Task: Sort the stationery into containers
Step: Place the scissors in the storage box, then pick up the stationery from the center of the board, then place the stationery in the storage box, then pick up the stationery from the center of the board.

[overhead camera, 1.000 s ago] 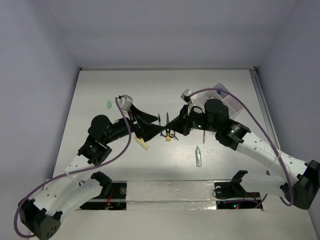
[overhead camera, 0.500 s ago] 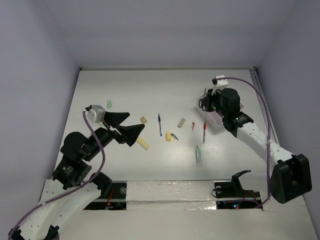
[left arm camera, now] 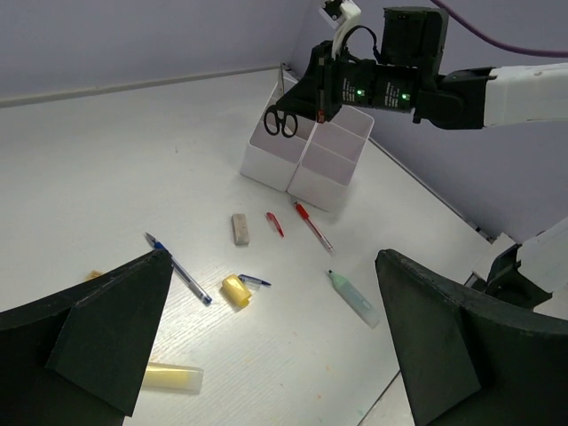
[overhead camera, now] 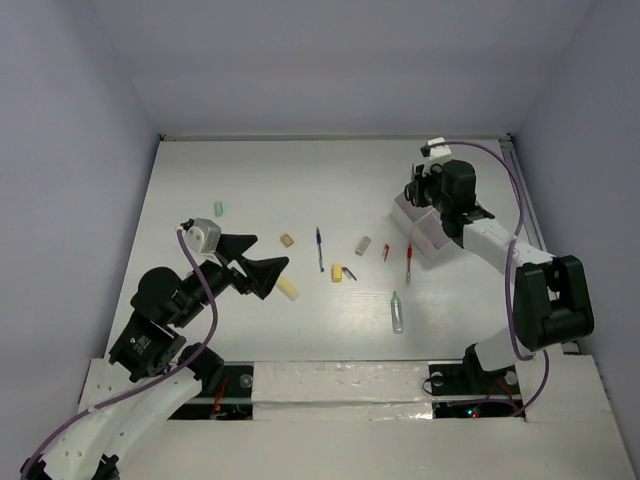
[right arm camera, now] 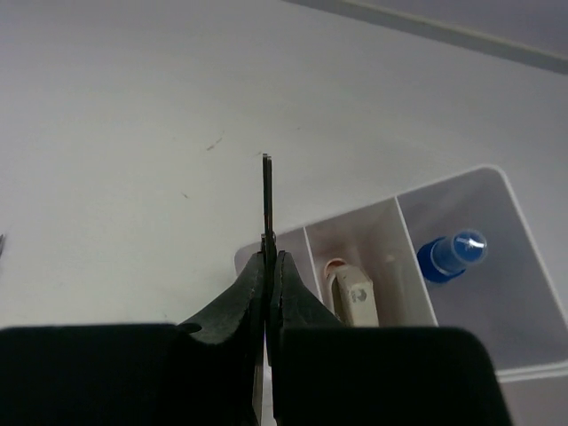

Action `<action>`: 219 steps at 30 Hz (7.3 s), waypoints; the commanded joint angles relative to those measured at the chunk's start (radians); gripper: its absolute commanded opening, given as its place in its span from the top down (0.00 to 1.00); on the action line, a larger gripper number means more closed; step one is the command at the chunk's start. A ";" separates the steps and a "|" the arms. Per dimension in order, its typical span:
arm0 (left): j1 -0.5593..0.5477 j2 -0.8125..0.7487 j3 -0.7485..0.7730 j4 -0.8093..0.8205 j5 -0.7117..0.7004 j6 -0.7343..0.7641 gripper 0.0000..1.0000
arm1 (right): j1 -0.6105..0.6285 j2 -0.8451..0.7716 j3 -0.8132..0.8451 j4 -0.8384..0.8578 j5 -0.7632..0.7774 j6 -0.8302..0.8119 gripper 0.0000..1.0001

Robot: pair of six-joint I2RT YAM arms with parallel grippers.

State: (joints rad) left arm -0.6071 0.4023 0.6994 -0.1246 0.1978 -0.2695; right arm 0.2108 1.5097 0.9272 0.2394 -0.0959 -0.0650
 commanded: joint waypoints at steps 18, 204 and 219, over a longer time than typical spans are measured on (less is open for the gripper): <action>-0.003 0.009 0.006 0.045 0.011 0.021 0.01 | 0.006 0.101 0.094 -0.031 -0.011 -0.102 0.84; 0.052 -0.040 0.022 -0.060 -0.327 -0.023 0.01 | 0.682 0.605 0.709 -0.359 0.214 0.275 0.52; 0.061 -0.019 0.020 -0.049 -0.285 -0.020 0.01 | 0.702 0.796 0.863 -0.462 0.341 0.249 0.53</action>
State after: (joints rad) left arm -0.5537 0.3748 0.6998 -0.2146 -0.1040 -0.2867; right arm 0.9001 2.2829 1.7420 -0.1989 0.2016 0.1944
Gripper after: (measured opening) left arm 0.989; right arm 0.473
